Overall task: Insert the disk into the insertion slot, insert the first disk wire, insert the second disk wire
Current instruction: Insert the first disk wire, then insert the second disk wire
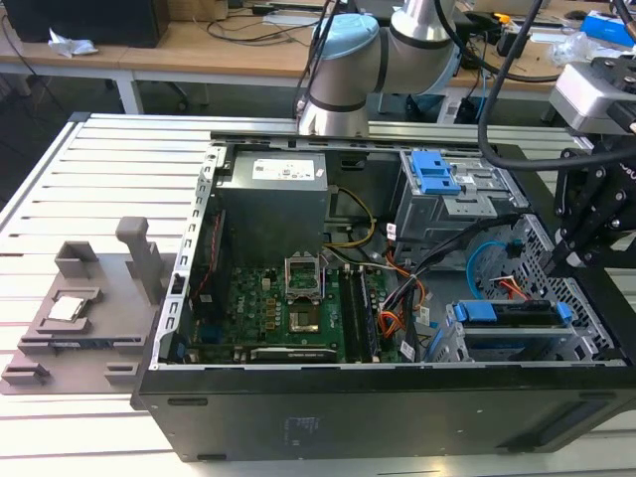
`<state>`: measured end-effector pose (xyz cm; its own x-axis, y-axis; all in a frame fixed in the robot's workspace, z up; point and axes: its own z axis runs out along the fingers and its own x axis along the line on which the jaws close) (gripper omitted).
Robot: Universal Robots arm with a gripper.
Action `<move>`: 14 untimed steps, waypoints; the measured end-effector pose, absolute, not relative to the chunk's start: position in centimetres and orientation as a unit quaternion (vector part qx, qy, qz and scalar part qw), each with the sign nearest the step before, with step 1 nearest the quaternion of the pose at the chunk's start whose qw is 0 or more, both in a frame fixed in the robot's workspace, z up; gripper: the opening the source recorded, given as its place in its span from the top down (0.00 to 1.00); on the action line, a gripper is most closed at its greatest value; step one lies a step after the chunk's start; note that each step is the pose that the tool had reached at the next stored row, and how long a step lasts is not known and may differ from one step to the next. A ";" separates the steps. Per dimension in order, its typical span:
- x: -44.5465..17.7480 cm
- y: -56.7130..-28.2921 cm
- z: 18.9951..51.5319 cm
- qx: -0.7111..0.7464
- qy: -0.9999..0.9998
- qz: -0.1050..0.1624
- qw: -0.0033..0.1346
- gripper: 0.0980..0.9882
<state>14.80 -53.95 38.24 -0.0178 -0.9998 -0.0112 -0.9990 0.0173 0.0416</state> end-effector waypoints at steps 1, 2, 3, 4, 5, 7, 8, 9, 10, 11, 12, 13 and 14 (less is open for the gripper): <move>14.8 -53.9 38.3 0.701 -0.713 -0.019 0.011 0.99; 14.8 -53.9 38.3 0.701 -0.713 -0.019 0.011 0.99; 14.8 -53.9 38.3 0.701 -0.713 -0.019 0.011 0.99; 14.8 -53.9 38.3 0.701 -0.713 -0.019 0.011 0.99; 14.8 -53.9 38.3 0.701 -0.713 -0.019 0.011 0.99; 14.8 -53.9 38.3 0.701 -0.713 -0.019 0.011 0.99; 14.8 -53.9 38.3 0.701 -0.713 -0.019 0.011 0.99; 14.8 -53.9 38.3 0.701 -0.713 -0.019 0.011 0.99; 14.8 -53.9 38.3 0.701 -0.713 -0.019 0.011 0.99; 14.8 -53.9 38.3 0.701 -0.713 -0.019 0.011 0.99; 14.8 -53.9 38.3 0.701 -0.713 -0.019 0.011 0.99; 14.8 -53.9 38.3 0.701 -0.713 -0.019 0.011 0.99; 14.8 -53.9 38.3 0.701 -0.713 -0.019 0.011 0.99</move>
<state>14.80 -53.95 38.30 -0.0178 -0.9998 -0.0112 -0.9990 0.0173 0.0416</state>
